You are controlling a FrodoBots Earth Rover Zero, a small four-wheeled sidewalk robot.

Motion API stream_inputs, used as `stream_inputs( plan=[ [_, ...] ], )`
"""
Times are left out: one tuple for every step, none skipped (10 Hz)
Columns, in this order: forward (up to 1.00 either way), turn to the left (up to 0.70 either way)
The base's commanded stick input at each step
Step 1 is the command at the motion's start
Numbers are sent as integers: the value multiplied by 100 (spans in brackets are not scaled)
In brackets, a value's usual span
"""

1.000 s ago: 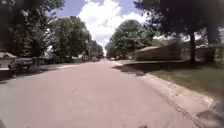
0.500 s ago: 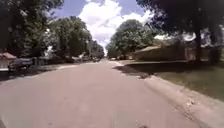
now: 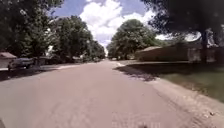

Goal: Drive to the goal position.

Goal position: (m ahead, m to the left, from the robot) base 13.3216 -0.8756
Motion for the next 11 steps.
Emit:
stream_inputs(
  plan=[
    [70,0],
    [70,0],
    [70,0],
    [70,0],
    [70,0],
    [70,0],
    [70,0],
    [70,0],
    [70,0],
    [70,0],
    [70,0]
  ],
)
